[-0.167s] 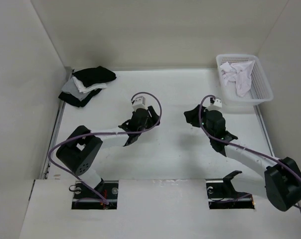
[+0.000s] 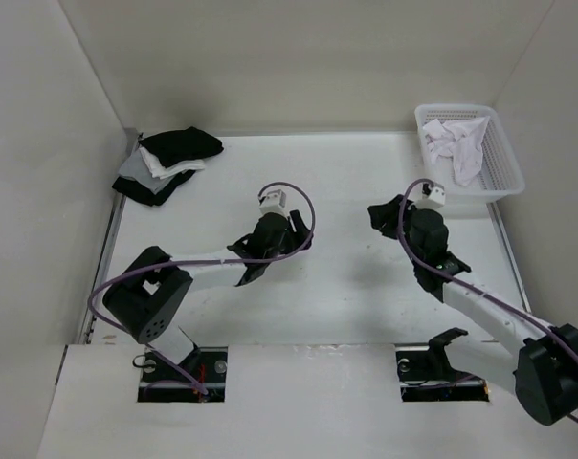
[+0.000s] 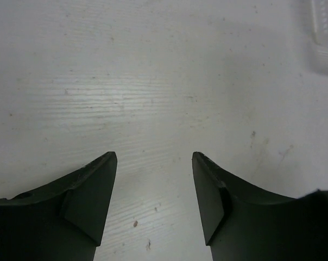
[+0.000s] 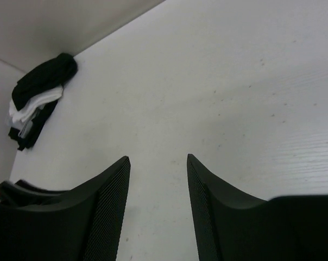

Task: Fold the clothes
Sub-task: Grab the tank top from the pile

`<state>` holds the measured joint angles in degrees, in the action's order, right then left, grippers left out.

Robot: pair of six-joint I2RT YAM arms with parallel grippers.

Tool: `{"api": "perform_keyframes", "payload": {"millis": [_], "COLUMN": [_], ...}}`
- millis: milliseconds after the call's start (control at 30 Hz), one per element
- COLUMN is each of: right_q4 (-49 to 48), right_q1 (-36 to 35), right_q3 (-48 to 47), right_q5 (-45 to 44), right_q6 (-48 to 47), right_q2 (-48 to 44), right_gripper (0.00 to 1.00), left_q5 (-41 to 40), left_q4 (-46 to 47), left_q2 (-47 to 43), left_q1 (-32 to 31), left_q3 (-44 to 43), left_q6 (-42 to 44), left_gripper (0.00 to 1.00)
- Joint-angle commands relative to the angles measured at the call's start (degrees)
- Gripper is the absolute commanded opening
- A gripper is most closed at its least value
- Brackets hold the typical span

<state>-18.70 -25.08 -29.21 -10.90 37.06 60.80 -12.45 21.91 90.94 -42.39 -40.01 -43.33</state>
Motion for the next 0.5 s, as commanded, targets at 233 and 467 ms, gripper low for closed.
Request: {"api": "perform_keyframes", "payload": {"millis": [233,467], "right_q4": [12.8,13.7], "right_q1": [15.4,34.0], "right_q3": [-17.3,-41.0], "right_q5": [-3.9,-2.7], "right_q6": [-2.4,-1.2], "right_q2": [2.5,32.4], "right_gripper": [0.00,0.13], "left_q5": [4.8,3.7], "left_q4": [16.1,19.9], "left_q2": [-6.2,-6.9], "left_q1": [-4.8,-5.4], "left_q3": [6.8,8.6], "left_q6": [6.8,8.3], "left_gripper": [0.10,0.18]}}
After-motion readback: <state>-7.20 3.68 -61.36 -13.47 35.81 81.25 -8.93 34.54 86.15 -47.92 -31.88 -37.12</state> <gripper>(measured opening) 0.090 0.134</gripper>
